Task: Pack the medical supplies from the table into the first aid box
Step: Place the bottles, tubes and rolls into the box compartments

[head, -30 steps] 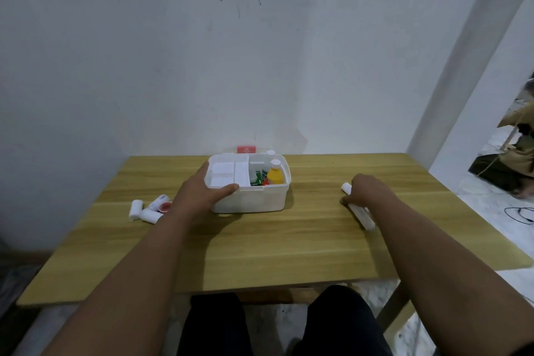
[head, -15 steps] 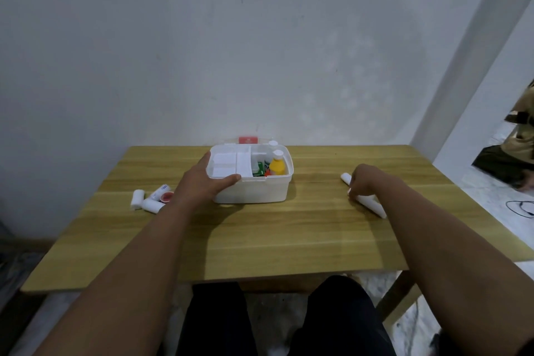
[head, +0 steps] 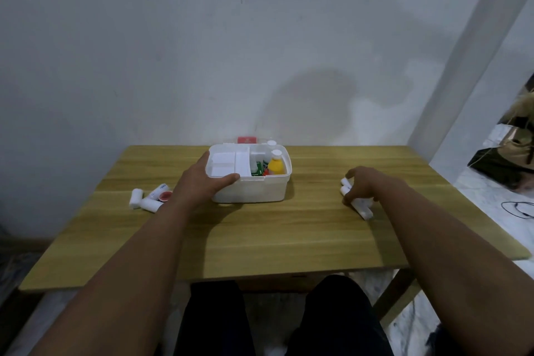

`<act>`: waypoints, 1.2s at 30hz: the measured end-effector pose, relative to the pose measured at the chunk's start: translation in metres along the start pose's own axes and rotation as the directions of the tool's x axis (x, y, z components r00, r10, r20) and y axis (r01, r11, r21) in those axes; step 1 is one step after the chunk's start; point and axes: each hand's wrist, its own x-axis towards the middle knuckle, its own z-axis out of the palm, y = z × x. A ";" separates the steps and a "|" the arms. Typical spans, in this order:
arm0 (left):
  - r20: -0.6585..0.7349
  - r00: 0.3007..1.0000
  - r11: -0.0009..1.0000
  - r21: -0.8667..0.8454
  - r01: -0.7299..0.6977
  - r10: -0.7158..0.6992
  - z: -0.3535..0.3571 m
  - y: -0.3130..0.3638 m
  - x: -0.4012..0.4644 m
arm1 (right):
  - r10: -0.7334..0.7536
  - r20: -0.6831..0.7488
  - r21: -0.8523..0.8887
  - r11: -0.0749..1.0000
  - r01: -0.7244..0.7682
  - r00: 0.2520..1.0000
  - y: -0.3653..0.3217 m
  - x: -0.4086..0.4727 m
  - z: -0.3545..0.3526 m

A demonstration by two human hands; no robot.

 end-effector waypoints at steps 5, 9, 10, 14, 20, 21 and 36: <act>0.002 1.000 1.000 -0.013 -0.008 0.008 -0.001 -0.001 0.000 | 0.006 0.020 -0.128 0.992 -0.004 1.000 -0.014 -0.003 -0.004; 0.018 1.000 1.000 -0.005 -0.001 0.001 -0.002 -0.002 0.001 | -0.071 -0.109 0.095 0.992 0.082 0.991 -0.030 -0.006 -0.009; 0.015 1.000 1.000 -0.005 0.000 0.000 -0.002 -0.003 0.001 | -0.098 -0.144 0.191 0.974 0.125 0.985 -0.037 -0.006 -0.014; 0.006 1.000 1.000 -0.010 0.000 0.000 -0.002 -0.003 0.001 | -0.135 -0.300 0.546 0.788 0.286 0.944 -0.075 -0.011 -0.041; 0.024 1.000 1.000 0.011 -0.007 0.007 -0.003 -0.004 0.002 | -0.206 -0.349 0.731 0.551 0.403 0.914 -0.129 -0.029 -0.058; 0.025 1.000 1.000 0.010 -0.005 0.005 -0.003 -0.004 0.002 | -0.216 -0.341 0.731 0.551 0.402 0.915 -0.134 -0.031 -0.055; 0.021 0.999 0.999 0.035 0.030 -0.031 0.000 -0.006 0.004 | -0.137 -0.616 0.556 0.622 0.551 0.776 -0.150 -0.042 -0.006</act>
